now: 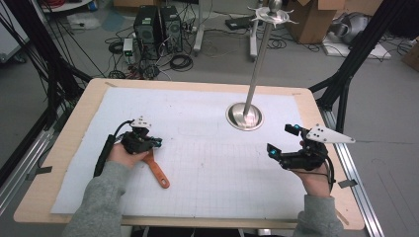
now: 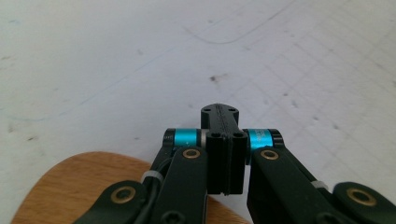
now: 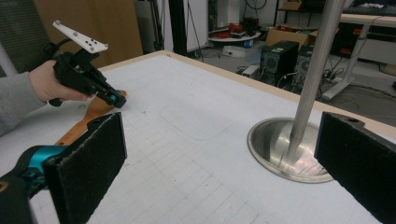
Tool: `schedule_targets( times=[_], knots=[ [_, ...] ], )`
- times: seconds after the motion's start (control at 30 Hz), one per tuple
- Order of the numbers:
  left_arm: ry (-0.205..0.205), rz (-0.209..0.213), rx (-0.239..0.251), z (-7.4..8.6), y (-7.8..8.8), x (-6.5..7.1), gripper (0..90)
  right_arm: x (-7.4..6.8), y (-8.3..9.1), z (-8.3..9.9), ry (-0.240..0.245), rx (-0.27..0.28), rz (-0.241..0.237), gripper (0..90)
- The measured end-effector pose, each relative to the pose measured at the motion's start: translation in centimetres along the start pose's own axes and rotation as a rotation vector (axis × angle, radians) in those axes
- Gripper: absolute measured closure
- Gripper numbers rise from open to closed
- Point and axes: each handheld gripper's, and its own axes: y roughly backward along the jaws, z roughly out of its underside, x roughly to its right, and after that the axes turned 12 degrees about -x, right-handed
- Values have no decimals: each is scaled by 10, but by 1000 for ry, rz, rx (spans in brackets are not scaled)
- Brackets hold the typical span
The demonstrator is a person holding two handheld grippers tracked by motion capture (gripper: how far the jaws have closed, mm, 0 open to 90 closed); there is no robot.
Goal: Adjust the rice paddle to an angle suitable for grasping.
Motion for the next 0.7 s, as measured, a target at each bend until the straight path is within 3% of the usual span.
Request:
schedule_targets(
  times=[0.07, 0.27, 0.7],
  knots=[
    [10, -12, 4, 0, -2, -2, 894, -1, -2, 0, 11, 0, -1, 9],
    [-15, -21, -2, 1, -8, -3, 894, -3, -5, -1, 14, -14, -4, 9],
    [-30, -70, -38, 9, 3, -9, 895, -1, -4, 0, 13, -11, -6, 9]
  ],
)
